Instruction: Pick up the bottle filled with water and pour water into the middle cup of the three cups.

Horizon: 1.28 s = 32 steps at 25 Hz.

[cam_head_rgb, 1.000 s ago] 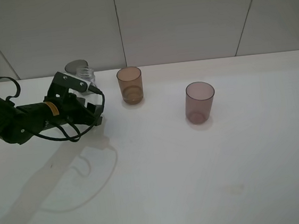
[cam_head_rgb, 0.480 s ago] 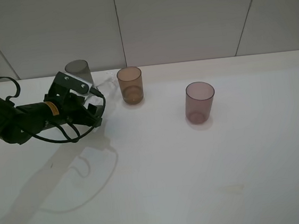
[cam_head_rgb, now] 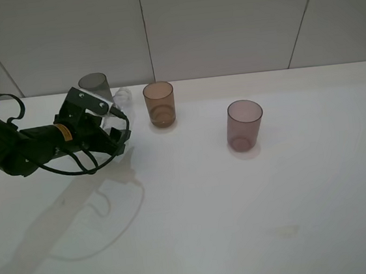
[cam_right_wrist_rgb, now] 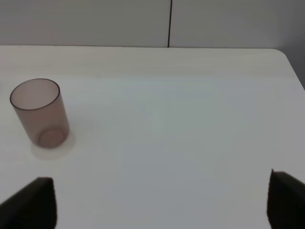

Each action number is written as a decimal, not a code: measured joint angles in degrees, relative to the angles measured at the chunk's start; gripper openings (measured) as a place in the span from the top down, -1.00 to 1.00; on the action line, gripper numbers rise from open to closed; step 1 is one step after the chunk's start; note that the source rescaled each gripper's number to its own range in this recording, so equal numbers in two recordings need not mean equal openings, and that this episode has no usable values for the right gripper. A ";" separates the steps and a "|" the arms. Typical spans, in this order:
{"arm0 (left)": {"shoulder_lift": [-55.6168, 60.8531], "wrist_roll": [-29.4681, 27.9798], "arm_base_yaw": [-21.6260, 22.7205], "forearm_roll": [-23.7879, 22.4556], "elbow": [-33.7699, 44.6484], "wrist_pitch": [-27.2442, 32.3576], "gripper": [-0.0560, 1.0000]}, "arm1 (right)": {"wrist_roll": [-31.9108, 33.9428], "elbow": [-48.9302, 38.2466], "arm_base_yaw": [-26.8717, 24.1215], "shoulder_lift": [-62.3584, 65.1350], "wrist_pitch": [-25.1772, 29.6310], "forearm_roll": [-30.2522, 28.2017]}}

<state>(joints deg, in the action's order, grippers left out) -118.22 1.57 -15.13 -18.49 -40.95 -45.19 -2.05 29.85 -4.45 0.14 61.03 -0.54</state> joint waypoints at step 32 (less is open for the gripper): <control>46.66 -12.41 0.00 -1.82 2.05 42.22 -0.72 | 0.00 0.00 0.00 0.00 0.00 0.00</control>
<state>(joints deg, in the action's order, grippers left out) -71.56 -10.84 -15.13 -20.31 -38.90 -2.97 -2.05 29.85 -4.45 0.14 61.03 -0.54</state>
